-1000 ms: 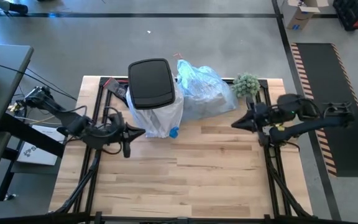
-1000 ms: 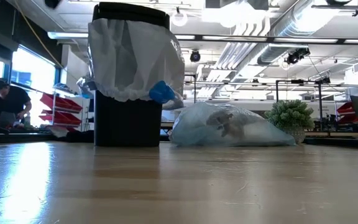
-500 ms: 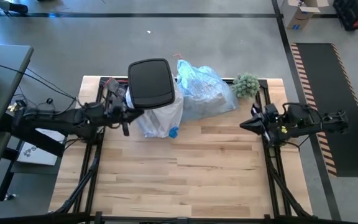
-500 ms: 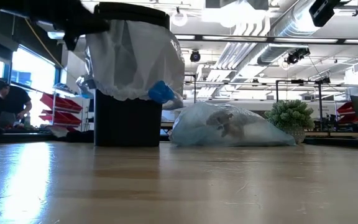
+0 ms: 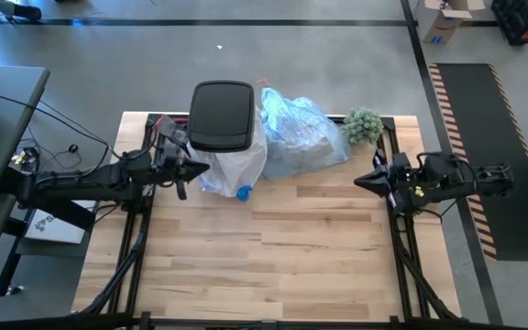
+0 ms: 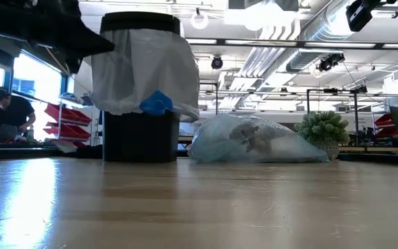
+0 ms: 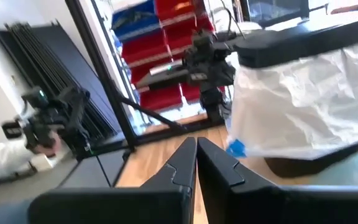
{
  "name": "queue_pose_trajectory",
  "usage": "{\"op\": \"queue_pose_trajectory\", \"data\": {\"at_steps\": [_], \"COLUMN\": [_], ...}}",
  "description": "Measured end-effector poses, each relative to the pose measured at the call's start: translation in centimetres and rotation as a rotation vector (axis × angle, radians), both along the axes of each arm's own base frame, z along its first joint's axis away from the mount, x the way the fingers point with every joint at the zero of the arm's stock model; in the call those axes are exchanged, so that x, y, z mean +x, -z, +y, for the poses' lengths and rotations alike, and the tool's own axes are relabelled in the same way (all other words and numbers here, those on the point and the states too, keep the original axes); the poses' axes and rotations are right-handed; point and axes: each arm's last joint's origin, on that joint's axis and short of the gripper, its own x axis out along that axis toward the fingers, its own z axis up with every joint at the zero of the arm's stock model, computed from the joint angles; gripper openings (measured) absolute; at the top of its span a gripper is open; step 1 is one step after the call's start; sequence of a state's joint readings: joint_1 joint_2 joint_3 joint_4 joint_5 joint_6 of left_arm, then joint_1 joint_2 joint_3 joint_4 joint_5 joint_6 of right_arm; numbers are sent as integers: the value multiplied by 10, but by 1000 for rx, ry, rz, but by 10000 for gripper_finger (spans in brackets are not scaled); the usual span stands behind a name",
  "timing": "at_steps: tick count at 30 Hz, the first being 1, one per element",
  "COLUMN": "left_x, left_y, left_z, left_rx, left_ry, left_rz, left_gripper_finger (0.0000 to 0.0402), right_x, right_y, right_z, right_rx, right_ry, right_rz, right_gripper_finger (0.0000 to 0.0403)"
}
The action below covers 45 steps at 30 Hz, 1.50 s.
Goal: Place trash/remove bag and relplace
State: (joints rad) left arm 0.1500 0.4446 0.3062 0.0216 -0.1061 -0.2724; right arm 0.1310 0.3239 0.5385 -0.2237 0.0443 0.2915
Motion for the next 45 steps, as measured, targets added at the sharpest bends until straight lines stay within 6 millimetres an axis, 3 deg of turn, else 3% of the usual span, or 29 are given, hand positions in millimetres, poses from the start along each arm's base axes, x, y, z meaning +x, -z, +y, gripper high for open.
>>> {"op": "queue_pose_trajectory", "data": {"at_steps": [6,11,16,20,25,30,34,39,45], "left_x": [-1,3,9,17,25,11,-10,-32,-32], "left_y": [-2,-3,0,5,0,0,-10,-6,11], "left_z": [-16,-37,-55,-50,-26,-8,-12,-18,-22], "left_rx": [6,48,103,90,102,94,80,72,92], "left_ry": [73,97,91,69,102,36,96,96,119], "left_rz": [-22,-23,-5,33,-23,21,-25,-7,-78], "left_gripper_finger": [0,0,0,0,0,0,0,0,0], "right_x": [-3,4,9,10,10,10,9,9,12], "right_y": [10,37,49,49,49,49,49,49,57], "right_z": [0,1,4,4,3,5,5,5,4], "right_rx": [-13,-9,-12,-66,-57,-9,0,-24,-64], "right_ry": [-1,-24,-99,-104,-95,-147,-156,-154,-133], "right_rz": [60,62,-41,-77,-78,-71,-70,-74,-92], "right_gripper_finger": [0,0,0,0,0,0,0,0,0]}}
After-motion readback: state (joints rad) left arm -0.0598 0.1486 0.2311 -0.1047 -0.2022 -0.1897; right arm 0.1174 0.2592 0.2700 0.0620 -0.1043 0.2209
